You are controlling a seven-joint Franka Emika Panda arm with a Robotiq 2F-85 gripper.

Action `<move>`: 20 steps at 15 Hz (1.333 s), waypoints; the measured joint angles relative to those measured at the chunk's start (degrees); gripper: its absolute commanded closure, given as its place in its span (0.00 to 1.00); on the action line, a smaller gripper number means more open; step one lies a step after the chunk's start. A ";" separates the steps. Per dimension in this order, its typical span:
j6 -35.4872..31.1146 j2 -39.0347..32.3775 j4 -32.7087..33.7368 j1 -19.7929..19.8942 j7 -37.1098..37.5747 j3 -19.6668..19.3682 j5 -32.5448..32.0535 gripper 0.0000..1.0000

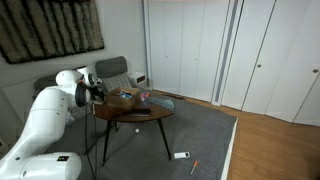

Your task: Wipe the table with the brown cloth

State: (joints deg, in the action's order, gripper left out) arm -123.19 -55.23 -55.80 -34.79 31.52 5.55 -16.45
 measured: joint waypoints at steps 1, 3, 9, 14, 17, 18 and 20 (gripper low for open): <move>-0.45 -0.26 0.45 0.12 0.00 0.09 0.16 0.46; -0.61 -0.36 1.01 0.26 0.00 0.22 0.49 0.61; -0.50 -0.31 1.40 1.47 0.00 0.54 2.86 1.00; 1.67 0.07 1.40 2.31 -0.34 0.97 4.09 1.00; 8.30 1.13 1.39 2.41 -1.41 2.54 5.62 1.00; 11.27 1.63 1.32 2.43 -1.81 3.12 6.35 1.00; 16.61 2.74 0.81 2.57 -2.38 4.08 7.66 1.00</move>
State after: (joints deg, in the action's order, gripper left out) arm -106.58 -52.49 -54.99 -32.22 29.14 9.63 -8.79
